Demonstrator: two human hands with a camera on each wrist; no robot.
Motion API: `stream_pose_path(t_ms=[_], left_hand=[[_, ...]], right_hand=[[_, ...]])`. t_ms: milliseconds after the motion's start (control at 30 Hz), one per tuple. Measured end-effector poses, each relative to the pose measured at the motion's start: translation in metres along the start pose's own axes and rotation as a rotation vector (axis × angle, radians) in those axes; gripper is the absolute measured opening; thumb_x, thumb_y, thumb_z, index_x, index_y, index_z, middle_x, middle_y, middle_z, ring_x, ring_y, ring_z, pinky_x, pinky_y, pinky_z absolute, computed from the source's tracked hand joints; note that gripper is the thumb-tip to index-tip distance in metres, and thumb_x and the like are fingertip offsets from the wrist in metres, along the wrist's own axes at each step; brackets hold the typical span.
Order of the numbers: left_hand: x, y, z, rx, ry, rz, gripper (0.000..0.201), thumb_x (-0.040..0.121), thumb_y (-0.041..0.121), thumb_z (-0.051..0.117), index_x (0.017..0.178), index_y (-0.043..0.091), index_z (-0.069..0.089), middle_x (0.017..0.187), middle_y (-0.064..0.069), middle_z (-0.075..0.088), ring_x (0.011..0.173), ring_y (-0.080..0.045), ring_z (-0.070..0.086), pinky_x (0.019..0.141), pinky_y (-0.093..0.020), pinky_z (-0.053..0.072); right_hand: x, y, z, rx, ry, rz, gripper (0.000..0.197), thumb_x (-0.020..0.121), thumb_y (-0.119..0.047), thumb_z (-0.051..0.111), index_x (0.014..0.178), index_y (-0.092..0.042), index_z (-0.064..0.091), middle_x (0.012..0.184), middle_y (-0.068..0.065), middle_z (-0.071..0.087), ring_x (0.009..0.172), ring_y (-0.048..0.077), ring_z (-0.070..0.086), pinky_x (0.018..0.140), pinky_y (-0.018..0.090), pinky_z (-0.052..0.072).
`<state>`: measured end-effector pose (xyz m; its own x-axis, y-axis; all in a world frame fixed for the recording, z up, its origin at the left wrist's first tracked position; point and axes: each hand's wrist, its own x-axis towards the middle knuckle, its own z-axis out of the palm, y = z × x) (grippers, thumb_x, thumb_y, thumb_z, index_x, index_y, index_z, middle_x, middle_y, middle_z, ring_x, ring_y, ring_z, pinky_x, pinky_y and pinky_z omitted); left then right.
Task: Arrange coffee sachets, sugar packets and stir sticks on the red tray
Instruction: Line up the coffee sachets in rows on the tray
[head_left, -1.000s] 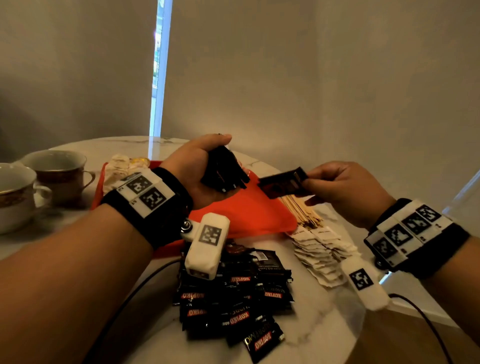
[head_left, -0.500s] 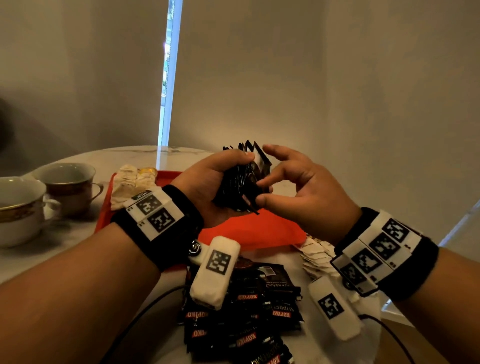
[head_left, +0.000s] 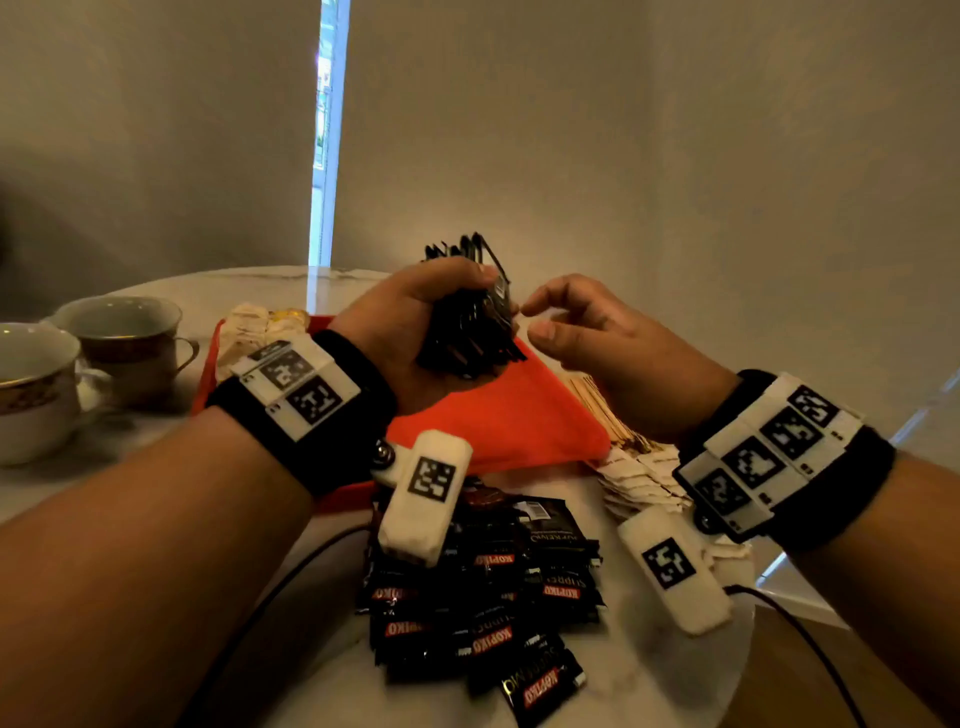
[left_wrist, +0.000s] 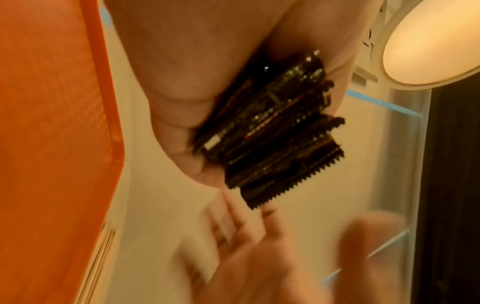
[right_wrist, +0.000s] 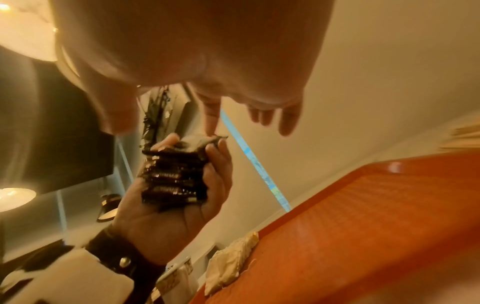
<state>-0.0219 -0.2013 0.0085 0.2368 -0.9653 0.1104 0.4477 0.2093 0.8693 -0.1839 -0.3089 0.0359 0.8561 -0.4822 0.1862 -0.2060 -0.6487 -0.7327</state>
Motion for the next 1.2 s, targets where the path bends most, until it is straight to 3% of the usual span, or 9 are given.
stream_pose_path(t_ms=[133, 233, 300, 367, 467, 533, 633, 867, 1200], left_hand=[[0.005, 0.011, -0.018, -0.061, 0.128, 0.042, 0.033, 0.082, 0.030, 0.059, 0.112, 0.015, 0.058, 0.094, -0.005, 0.064, 0.080, -0.018, 0.063, 0.072, -0.030, 0.052], [0.005, 0.016, -0.025, -0.081, 0.147, 0.061, 0.031, 0.083, 0.030, 0.059, 0.110, 0.015, 0.057, 0.094, -0.006, 0.064, 0.081, -0.018, 0.063, 0.071, -0.033, 0.053], [0.003, 0.018, -0.028, -0.099, 0.128, 0.073, 0.040, 0.076, 0.031, 0.064, 0.112, 0.014, 0.057, 0.098, -0.007, 0.063, 0.083, -0.020, 0.063, 0.070, -0.033, 0.055], [0.002, 0.020, -0.029, -0.107, 0.115, 0.082, 0.046, 0.073, 0.031, 0.065, 0.114, 0.013, 0.056, 0.100, -0.008, 0.063, 0.086, -0.021, 0.063, 0.071, -0.034, 0.055], [0.000, 0.022, -0.031, -0.133, 0.127, 0.088, 0.048, 0.073, 0.031, 0.067, 0.115, 0.012, 0.057, 0.101, -0.009, 0.063, 0.087, -0.021, 0.064, 0.072, -0.035, 0.055], [0.000, 0.023, -0.033, -0.150, 0.132, 0.090, 0.047, 0.073, 0.030, 0.067, 0.115, 0.011, 0.057, 0.102, -0.009, 0.063, 0.087, -0.021, 0.064, 0.073, -0.036, 0.055], [0.001, 0.023, -0.036, -0.150, 0.140, 0.085, 0.045, 0.073, 0.030, 0.067, 0.113, 0.011, 0.058, 0.102, -0.010, 0.063, 0.088, -0.022, 0.064, 0.073, -0.036, 0.055], [0.002, 0.025, -0.039, -0.158, 0.153, 0.093, 0.041, 0.078, 0.029, 0.065, 0.114, 0.012, 0.057, 0.104, -0.010, 0.061, 0.090, -0.025, 0.063, 0.076, -0.037, 0.056], [-0.002, 0.037, -0.053, -0.208, 0.214, 0.112, 0.043, 0.080, 0.030, 0.065, 0.117, 0.009, 0.057, 0.105, -0.011, 0.062, 0.091, -0.024, 0.064, 0.076, -0.037, 0.056]], right_hand=[[-0.019, 0.012, -0.001, -0.257, -0.347, 0.552, 0.060, 0.081, -0.065, 0.063, 0.129, -0.030, 0.056, 0.125, -0.001, 0.060, 0.102, 0.022, 0.061, 0.082, 0.041, 0.058], [-0.035, 0.013, 0.011, -0.298, -0.571, 0.701, 0.088, 0.066, -0.077, 0.060, 0.143, -0.039, 0.044, 0.136, -0.001, 0.052, 0.109, 0.027, 0.062, 0.080, 0.044, 0.062], [-0.041, 0.009, 0.022, -0.275, -0.610, 0.725, 0.088, 0.070, -0.074, 0.067, 0.147, -0.045, 0.037, 0.135, -0.002, 0.052, 0.110, 0.027, 0.062, 0.075, 0.044, 0.063], [-0.046, 0.005, 0.032, -0.278, -0.622, 0.724, 0.091, 0.072, -0.063, 0.077, 0.149, -0.051, 0.030, 0.134, -0.007, 0.046, 0.112, 0.026, 0.058, 0.073, 0.043, 0.063], [-0.050, 0.004, 0.043, -0.436, -0.625, 0.646, 0.120, 0.054, -0.064, 0.089, 0.150, -0.058, 0.017, 0.147, -0.006, 0.031, 0.123, 0.026, 0.047, 0.076, 0.040, 0.062], [-0.052, 0.003, 0.047, -0.583, -0.628, 0.596, 0.138, 0.040, -0.067, 0.091, 0.148, -0.062, 0.005, 0.153, -0.006, 0.021, 0.135, 0.030, 0.037, 0.088, 0.041, 0.059], [-0.055, 0.002, 0.052, -0.724, -0.640, 0.539, 0.147, 0.038, -0.062, 0.094, 0.143, -0.065, -0.008, 0.155, -0.003, 0.016, 0.141, 0.033, 0.031, 0.104, 0.048, 0.049], [-0.046, 0.005, 0.064, -0.739, -0.584, 0.404, 0.116, 0.047, -0.057, 0.093, 0.140, -0.058, 0.023, 0.122, -0.006, 0.036, 0.114, 0.025, 0.051, 0.095, 0.045, 0.054], [-0.025, 0.007, 0.040, -0.558, -0.627, 0.357, 0.121, 0.039, -0.065, 0.091, 0.140, -0.052, 0.027, 0.129, -0.017, 0.055, 0.114, 0.009, 0.057, 0.100, 0.034, 0.051]])
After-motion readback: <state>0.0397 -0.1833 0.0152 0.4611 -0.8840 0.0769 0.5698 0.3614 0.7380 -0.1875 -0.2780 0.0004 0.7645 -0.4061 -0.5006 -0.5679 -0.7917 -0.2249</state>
